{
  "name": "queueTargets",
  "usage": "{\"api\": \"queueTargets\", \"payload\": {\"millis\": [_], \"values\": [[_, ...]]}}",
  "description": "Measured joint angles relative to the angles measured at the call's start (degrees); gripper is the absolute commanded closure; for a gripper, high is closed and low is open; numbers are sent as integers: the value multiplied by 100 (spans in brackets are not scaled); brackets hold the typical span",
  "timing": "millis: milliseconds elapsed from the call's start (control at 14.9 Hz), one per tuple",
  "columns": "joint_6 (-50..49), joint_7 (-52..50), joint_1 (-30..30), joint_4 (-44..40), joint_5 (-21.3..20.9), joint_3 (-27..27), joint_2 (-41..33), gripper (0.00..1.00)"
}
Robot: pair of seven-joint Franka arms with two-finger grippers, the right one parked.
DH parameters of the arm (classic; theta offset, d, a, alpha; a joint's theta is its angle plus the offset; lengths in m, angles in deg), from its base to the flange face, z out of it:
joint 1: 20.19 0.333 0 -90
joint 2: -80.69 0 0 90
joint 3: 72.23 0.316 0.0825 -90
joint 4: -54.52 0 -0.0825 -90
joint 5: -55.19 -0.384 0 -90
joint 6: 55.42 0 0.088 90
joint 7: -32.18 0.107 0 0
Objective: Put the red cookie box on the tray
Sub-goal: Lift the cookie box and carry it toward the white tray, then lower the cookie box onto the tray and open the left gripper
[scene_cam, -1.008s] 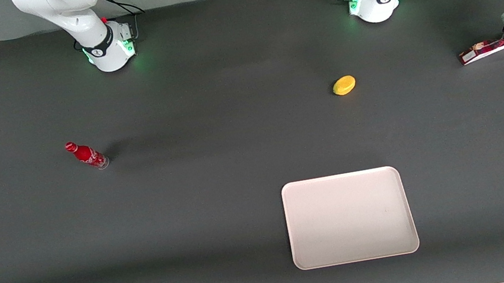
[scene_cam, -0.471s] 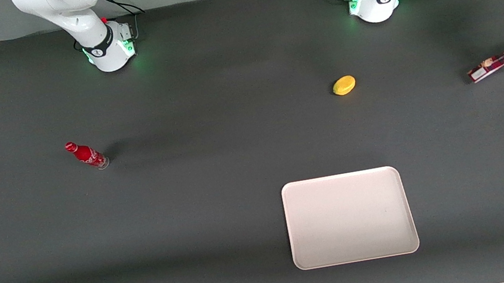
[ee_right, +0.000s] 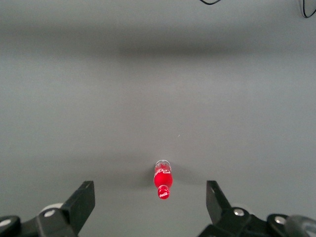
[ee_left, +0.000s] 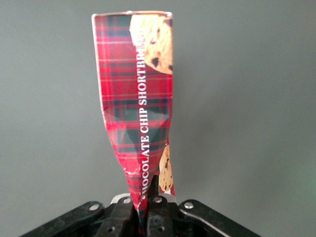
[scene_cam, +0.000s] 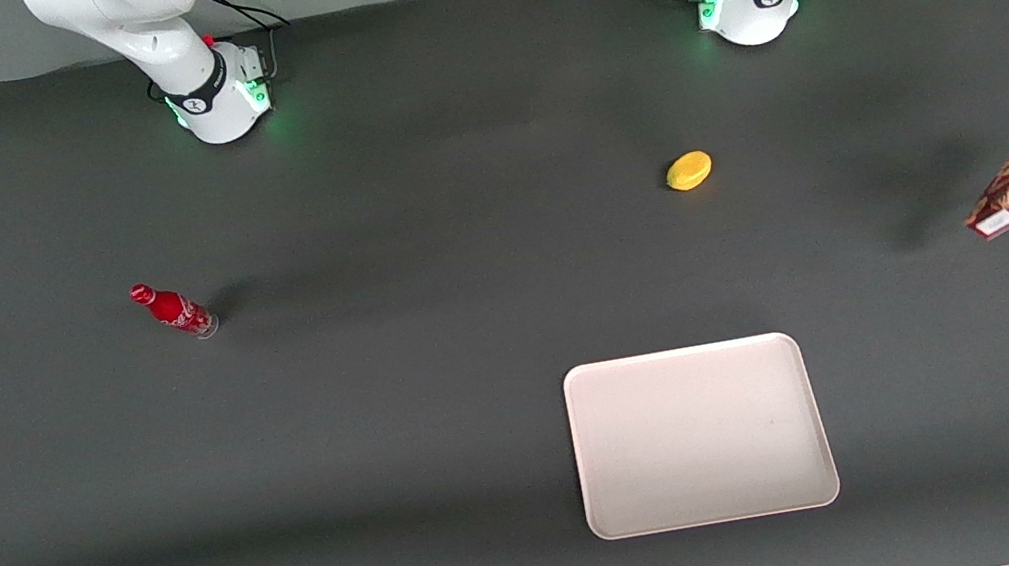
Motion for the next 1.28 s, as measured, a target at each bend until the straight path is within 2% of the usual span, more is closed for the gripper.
{"api": "queueTargets", "payload": {"millis": [403, 605, 941, 1277], "values": [[-1034, -3730, -468, -1521, 52, -1067, 33, 100], [-1420, -5371, -799, -2295, 58, -1446, 309, 100], [-1354, -7691, -1296, -3556, 56, -2127, 1605, 100], [-516, -8146, -1751, -4807, -392, -2143, 3403, 100]]}}
